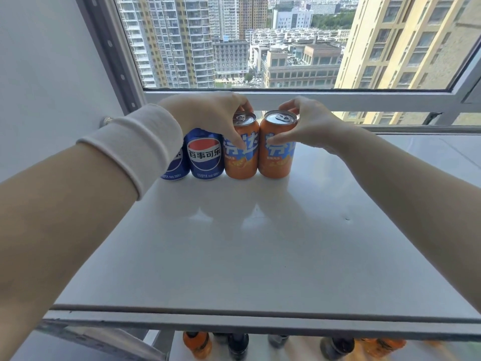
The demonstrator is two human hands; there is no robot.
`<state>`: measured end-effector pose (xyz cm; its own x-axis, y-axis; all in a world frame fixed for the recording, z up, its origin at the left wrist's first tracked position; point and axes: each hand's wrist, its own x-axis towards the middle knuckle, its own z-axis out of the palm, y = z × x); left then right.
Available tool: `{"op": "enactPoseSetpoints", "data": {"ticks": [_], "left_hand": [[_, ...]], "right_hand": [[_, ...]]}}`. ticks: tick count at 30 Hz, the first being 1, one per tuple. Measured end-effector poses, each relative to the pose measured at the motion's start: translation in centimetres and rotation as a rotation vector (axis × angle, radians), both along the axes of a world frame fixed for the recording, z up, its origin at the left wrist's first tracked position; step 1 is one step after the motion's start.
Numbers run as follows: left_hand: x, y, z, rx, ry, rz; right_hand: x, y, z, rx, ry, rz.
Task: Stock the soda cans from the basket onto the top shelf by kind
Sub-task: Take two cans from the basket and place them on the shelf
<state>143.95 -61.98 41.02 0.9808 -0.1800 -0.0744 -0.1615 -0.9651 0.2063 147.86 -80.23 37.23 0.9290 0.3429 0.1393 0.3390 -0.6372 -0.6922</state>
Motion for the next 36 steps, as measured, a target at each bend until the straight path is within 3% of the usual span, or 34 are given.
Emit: {"op": "enactPoseSetpoints", "data": {"ticks": [10,17,26,36], "left_hand": [[-1.0,-0.8,-0.2,0.087,-0.013,-0.013],[-3.9,-3.5,0.5,0.077,-0.168,-0.038],[-12.3,-11.1,-0.3,-0.013,-0.254,0.0],[-23.1,-20.4,-4.5,0.036,-0.174,0.01]], "right_hand": [[-1.4,-0.7,0.0,-0.039,-0.047,0.036],[-4.4,-3.4,-0.3,-0.149,-0.269,-0.068],[-13.2,-10.9,-0.2,-0.19,-0.331,-0.094],[-24.2,-19.8,-4.6,-0.216,-0.317,-0.07]]}}
